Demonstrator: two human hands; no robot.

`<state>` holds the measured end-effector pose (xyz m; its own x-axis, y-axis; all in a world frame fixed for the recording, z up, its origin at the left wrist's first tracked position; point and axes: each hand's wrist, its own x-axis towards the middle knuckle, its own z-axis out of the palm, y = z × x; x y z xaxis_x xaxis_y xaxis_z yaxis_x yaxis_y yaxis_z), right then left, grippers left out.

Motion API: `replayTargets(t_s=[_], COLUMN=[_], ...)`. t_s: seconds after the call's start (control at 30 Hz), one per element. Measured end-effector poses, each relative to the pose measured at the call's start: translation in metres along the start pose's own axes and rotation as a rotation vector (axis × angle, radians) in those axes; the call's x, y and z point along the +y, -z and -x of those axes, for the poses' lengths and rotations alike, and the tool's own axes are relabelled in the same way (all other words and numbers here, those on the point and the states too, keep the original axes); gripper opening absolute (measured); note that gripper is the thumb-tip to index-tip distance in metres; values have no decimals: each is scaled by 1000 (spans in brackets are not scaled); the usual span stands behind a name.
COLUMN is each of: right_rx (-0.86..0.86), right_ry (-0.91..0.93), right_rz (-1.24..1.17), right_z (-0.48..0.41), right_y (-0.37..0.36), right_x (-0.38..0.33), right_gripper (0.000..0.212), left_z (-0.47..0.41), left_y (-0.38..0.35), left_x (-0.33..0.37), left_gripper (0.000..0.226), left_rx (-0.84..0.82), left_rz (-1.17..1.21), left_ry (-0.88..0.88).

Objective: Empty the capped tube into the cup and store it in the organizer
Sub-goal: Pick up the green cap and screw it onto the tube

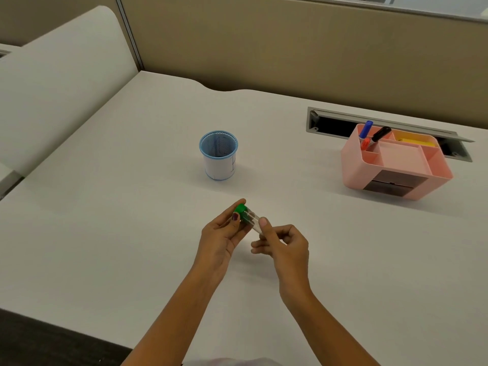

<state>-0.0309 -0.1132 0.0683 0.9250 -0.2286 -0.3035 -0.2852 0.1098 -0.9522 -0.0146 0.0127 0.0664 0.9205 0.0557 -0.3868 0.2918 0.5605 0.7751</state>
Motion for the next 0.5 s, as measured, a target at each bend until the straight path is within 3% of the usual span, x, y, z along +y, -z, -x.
replayTargets(t_s=[0.2,0.37,0.5], right_rx=[-99,-284,-475], right_ry=[-40,215,414], right_rz=[19,300,470], right_z=[-1,-9,-20], right_y=[2,10,20], right_x=[0,-5,-9], right_gripper=[51,42,77], left_z=[-2,-4,-9], left_y=[0,0,2], left_x=[4,10,13], left_gripper=[30,30,30], left_rx=[-17,-42,-47], left_rz=[-58,-163,-189], left_ry=[-5,35,73])
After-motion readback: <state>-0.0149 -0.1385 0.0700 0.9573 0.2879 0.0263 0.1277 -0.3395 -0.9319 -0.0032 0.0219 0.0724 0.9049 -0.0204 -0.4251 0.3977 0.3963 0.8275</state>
